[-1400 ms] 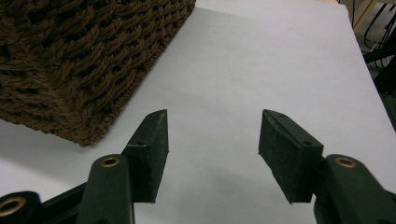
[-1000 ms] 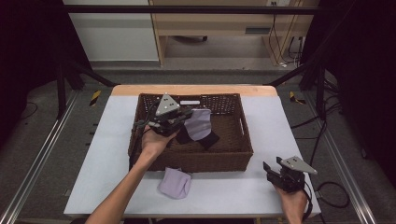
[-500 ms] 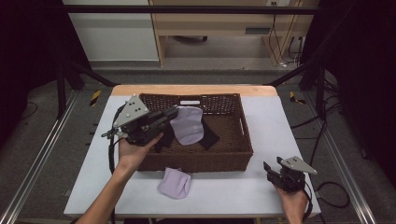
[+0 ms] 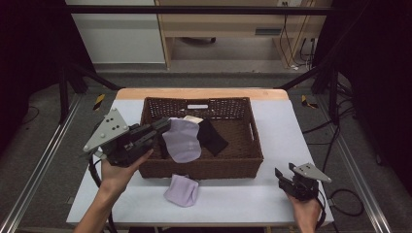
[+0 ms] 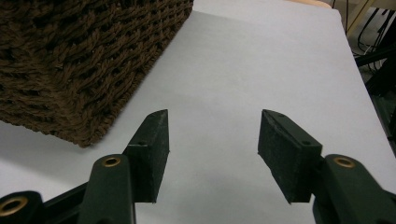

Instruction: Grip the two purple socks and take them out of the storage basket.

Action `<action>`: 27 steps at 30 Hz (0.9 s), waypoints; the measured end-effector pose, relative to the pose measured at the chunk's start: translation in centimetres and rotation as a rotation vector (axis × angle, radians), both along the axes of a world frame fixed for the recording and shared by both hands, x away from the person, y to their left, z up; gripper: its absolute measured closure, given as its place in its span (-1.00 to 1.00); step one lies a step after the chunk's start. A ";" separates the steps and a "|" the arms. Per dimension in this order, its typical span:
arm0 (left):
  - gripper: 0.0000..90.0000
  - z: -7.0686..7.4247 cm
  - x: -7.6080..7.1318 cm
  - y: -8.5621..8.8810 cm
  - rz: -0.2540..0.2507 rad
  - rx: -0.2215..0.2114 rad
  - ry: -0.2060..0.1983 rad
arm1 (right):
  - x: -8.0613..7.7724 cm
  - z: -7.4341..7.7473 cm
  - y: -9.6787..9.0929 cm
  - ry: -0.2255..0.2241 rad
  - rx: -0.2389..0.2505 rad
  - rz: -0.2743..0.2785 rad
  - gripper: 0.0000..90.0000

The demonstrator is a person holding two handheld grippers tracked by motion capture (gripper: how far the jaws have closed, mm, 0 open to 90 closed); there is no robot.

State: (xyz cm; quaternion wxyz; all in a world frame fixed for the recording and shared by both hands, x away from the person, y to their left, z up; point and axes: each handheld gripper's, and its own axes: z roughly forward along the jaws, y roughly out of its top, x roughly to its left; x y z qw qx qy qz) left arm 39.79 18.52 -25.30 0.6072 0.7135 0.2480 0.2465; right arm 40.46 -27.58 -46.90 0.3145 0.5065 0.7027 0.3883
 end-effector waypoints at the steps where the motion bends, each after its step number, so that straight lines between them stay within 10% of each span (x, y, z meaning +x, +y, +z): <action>1: 0.93 0.0 0.0 0.0 0.000 0.000 0.000 | 0.0 0.0 0.0 0.000 -0.002 0.001 -0.03; 15: 0.93 -0.8 -3.1 -0.2 -0.074 0.009 0.012 | 0.0 0.0 0.1 -0.002 -0.005 0.003 -0.03; 27: 0.93 -5.5 -3.6 -1.0 -0.115 0.044 0.108 | -0.1 0.0 0.2 -0.002 -0.004 0.004 -0.03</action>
